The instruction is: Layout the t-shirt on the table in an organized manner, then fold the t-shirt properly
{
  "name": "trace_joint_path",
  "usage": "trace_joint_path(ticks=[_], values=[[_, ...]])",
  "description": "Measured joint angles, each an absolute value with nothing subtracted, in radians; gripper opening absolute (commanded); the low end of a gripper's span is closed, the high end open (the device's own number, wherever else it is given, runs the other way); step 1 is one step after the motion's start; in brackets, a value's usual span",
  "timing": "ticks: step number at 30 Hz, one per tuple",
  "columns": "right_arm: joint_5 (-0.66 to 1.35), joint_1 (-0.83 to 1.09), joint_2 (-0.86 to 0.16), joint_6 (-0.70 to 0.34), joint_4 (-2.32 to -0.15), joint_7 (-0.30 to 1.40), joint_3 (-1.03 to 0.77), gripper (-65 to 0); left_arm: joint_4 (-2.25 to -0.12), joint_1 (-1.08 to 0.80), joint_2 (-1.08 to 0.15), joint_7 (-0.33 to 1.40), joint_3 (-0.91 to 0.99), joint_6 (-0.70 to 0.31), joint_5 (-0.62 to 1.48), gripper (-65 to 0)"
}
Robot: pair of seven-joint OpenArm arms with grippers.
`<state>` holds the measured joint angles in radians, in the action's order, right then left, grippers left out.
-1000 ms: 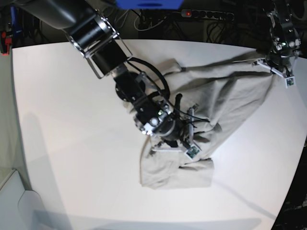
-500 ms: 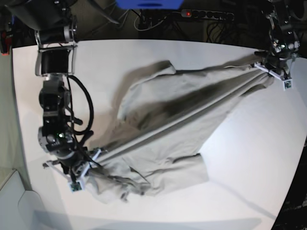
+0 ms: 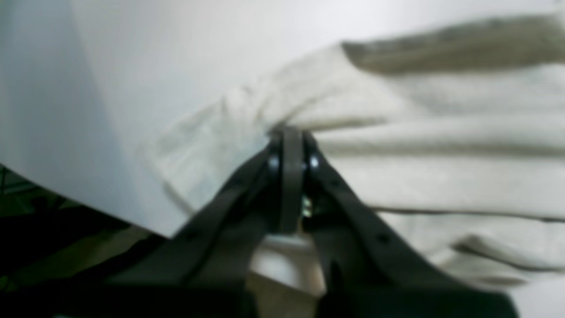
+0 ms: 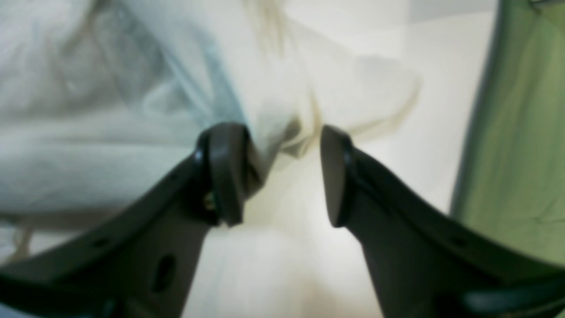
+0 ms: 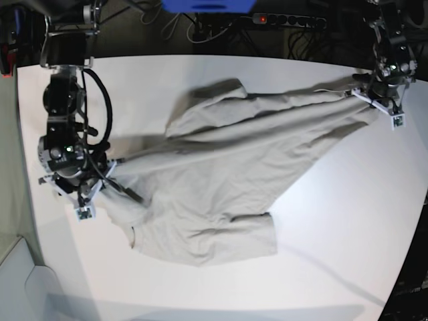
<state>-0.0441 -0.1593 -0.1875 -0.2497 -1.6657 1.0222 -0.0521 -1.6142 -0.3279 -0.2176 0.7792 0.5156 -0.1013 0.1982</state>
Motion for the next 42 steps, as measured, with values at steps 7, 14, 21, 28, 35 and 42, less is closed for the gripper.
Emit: trace_joint_path(ticks=[7,14,21,28,35,42], values=[[-0.044,-0.131,-0.187,-0.250,-1.841,1.039,-0.082,-28.5,-1.845,-0.323,-0.210,0.868,0.533,-0.104,0.306,-64.9],[-0.045,-0.027,-0.163,-0.250,-1.939,1.047,-0.083,-29.0,-1.916,-0.240,-0.207,0.929,0.545,-0.095,0.469,-64.9],[-0.043,0.070,-0.141,-0.251,-1.989,1.037,-0.082,-53.7,-1.768,0.035,-0.126,0.952,0.447,-0.092,0.496,-64.9],[-0.038,0.145,-0.138,-0.250,-1.992,1.036,-0.080,-64.8,-1.327,0.355,-0.074,0.836,0.144,-0.089,0.380,-64.9],[-0.041,0.173,-0.142,-0.250,-1.992,1.037,-0.085,-64.9,-0.875,0.538,0.085,0.728,0.079,-0.086,0.217,-64.9],[-0.043,0.198,-0.140,-0.250,-2.005,1.042,-0.085,-64.9,-0.611,0.667,0.158,0.650,0.075,0.028,0.072,-64.9]])
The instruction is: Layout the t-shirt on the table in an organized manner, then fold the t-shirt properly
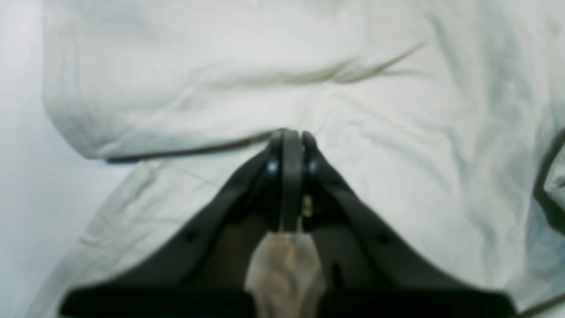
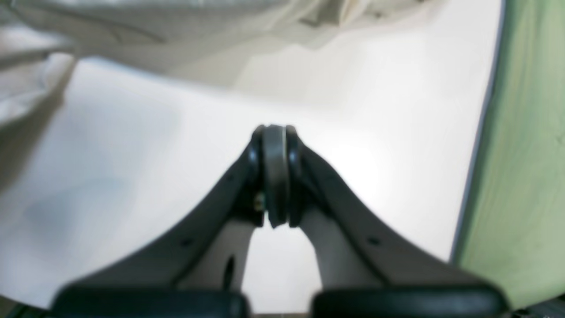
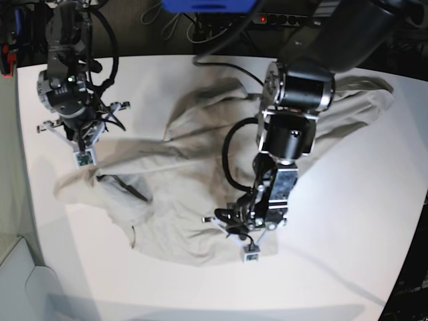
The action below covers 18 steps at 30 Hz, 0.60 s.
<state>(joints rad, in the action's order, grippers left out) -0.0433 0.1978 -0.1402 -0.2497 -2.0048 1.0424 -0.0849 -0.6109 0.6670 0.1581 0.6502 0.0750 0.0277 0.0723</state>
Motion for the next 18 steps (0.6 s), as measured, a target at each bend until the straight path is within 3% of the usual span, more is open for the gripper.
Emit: trace_joint_path(ticks=[4,10,18], values=[[-0.044,0.197,-0.141,-0.250,-2.005,1.037,-0.085,-64.9,-0.539,0.689,0.148,0.649,0.075,0.053,0.022,-64.9],[-0.044,0.198,-0.141,-0.250,-2.005,1.037,-0.085,-64.9,-0.360,0.750,0.090,0.452,0.077,0.044,0.003,-64.9],[-0.045,0.226,-0.125,-0.250,-2.007,1.043,-0.083,-64.9,-0.321,0.760,-0.017,0.357,0.073,0.043,-0.001,-64.9]])
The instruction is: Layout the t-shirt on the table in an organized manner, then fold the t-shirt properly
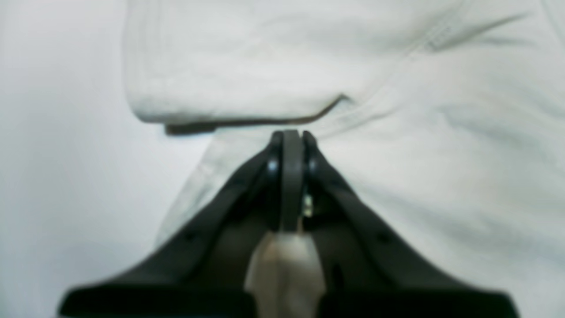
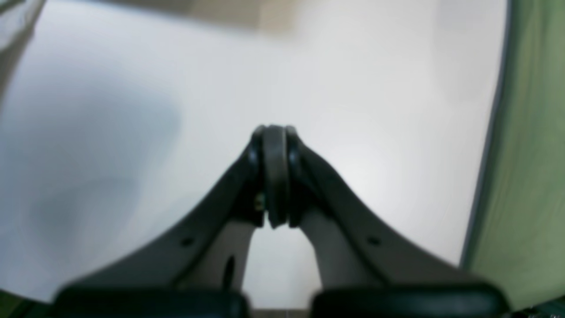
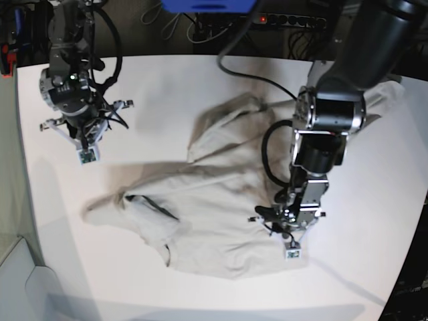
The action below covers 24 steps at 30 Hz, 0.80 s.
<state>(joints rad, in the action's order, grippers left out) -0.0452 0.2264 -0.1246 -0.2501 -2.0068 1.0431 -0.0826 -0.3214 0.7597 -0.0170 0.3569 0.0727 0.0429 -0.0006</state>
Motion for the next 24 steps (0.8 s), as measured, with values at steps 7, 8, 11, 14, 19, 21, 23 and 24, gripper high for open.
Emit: trace_joint_path(ticks=[7,8,11,14,19,21,23,24], values=[[-0.044,0.258,-0.120,-0.250,-2.014,1.037,-0.080,-64.9,-0.448,0.831,-0.125,0.426,0.155,0.138,-0.005,-64.9],[-0.044,0.262,-0.109,-0.255,-2.014,1.039,-0.078,-64.9,-0.497,0.841,-0.125,0.472,0.193,0.139,-0.007,-64.9],[-0.044,0.260,-0.083,-0.348,-2.014,1.043,-0.042,-65.0,-0.643,0.824,-0.112,0.673,0.305,0.135,-0.003,-64.9],[-0.048,0.253,-0.059,-0.407,-2.014,1.042,0.026,-64.9,-0.801,0.711,-0.107,0.834,0.332,0.073,-0.009,-64.9],[-0.048,0.199,-0.020,-0.408,-2.014,1.038,0.134,-64.5,-1.092,0.472,-0.095,0.943,0.332,-0.044,-0.017,-64.9],[-0.046,0.178,-0.019,-0.408,-2.014,1.069,0.192,-63.9,-1.180,0.411,-0.086,0.950,0.326,-0.089,-0.020,-64.9],[-0.046,0.142,-0.012,-0.409,-2.011,1.118,0.240,-60.6,-1.233,0.358,-0.088,0.973,0.291,-0.144,-0.016,-64.9],[-0.049,0.120,-0.001,-0.409,-2.009,1.145,0.258,-58.4,-1.259,0.323,-0.091,0.984,0.273,-0.167,-0.013,-64.9]])
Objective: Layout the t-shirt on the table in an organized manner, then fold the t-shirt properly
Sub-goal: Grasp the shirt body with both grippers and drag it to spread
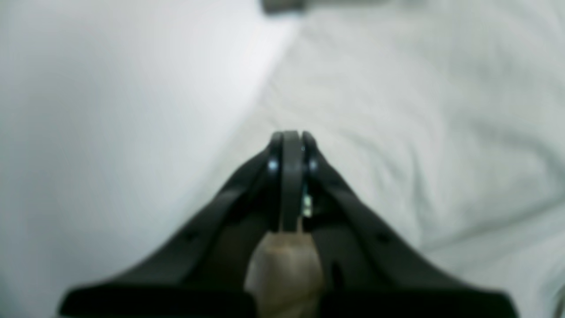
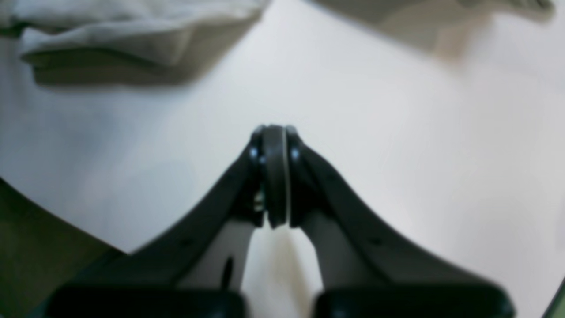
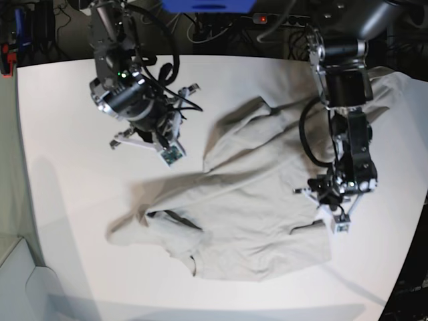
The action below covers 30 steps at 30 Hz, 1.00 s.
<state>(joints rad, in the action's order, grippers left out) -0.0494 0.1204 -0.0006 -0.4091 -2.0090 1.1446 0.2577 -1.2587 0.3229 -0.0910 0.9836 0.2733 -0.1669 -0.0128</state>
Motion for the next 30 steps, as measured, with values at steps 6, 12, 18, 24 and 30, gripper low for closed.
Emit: trace_joint_path(ticks=[6,12,18,24,30], values=[[-0.047,0.061,0.047,-0.411,-2.002,1.191,0.329,-40.7,-1.444,0.096,-0.180,1.032,0.202,-0.218,-0.018,-64.9],[-0.057,-0.015,0.081,-0.411,-1.870,1.182,0.329,-35.6,-1.465,0.031,-0.219,1.023,0.205,-0.218,-0.009,-64.9],[-0.054,-0.088,0.119,-0.411,-1.715,1.168,0.328,-35.6,-1.419,0.049,-0.229,1.000,0.205,-0.218,-0.010,-64.9],[-0.046,-0.081,0.131,-0.411,-1.606,1.079,0.331,-35.6,-1.361,0.057,-0.244,0.893,0.202,-0.217,-0.007,-64.9],[-0.048,-0.084,0.130,-0.411,-1.563,1.073,0.330,-35.6,-1.328,0.065,-0.247,0.863,0.203,-0.214,-0.010,-64.9]])
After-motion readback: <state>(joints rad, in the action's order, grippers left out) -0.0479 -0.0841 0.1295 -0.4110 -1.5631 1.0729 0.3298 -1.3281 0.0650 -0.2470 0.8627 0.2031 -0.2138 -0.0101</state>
